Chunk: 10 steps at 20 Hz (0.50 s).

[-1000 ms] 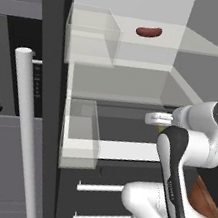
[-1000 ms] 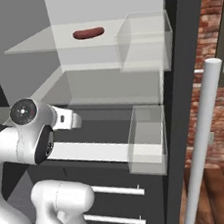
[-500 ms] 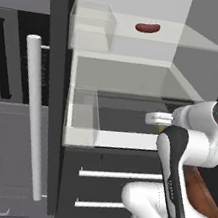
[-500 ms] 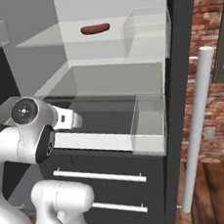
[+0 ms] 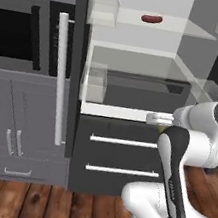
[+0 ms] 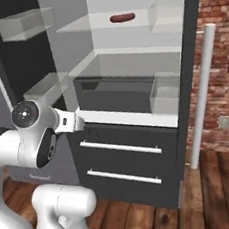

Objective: Retrieve the sausage and cheese from the fridge and place them on the cutting board on the counter.

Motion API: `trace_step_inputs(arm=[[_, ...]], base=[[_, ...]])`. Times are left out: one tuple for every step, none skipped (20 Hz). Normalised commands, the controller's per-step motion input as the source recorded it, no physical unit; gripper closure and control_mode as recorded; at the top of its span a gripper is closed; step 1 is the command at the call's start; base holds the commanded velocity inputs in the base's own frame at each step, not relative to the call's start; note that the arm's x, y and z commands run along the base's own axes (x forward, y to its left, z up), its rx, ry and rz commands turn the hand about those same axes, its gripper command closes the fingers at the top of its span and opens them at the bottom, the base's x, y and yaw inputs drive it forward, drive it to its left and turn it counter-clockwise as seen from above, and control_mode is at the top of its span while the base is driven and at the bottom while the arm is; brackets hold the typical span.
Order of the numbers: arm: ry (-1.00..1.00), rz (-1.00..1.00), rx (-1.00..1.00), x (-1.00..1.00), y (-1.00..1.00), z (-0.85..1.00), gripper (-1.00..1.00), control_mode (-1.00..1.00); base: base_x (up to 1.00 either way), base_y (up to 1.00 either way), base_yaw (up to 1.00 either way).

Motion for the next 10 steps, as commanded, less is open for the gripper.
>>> trace_step_inputs(arm=[[0.00, 0.00, 0.00, 0.00, 0.00, 0.00, 1.00, 1.00], [0.00, 0.00, 0.00, 0.00, 0.00, 0.00, 1.00, 1.00], [0.00, 0.00, 0.00, 0.00, 0.00, 0.00, 1.00, 1.00], [0.00, 0.00, 0.00, 0.00, 0.00, 0.00, 1.00, 1.00], [0.00, 0.00, 0.00, 0.00, 0.00, 0.00, 1.00, 1.00], [0.00, 0.00, 0.00, 0.00, 0.00, 0.00, 1.00, 1.00], [0.00, 0.00, 0.00, 0.00, 0.00, 0.00, 1.00, 1.00], [0.00, 0.00, 0.00, 0.00, 0.00, 0.00, 1.00, 1.00], [0.00, 0.00, 0.00, 0.00, 0.00, 0.00, 1.00, 1.00], [0.00, 0.00, 0.00, 0.00, 0.00, 0.00, 1.00, 1.00]], base=[[-0.80, 0.01, 0.29], [-0.79, 0.00, 0.33], [-0.76, 0.00, 0.38], [-0.74, 0.00, 0.42], [-0.71, 0.00, 0.48], [-0.65, 0.00, 0.55], [-0.59, 0.05, 0.61], [-0.46, 0.13, 0.71], [-0.37, 0.13, 0.79], [-0.29, 0.10, 0.86]])
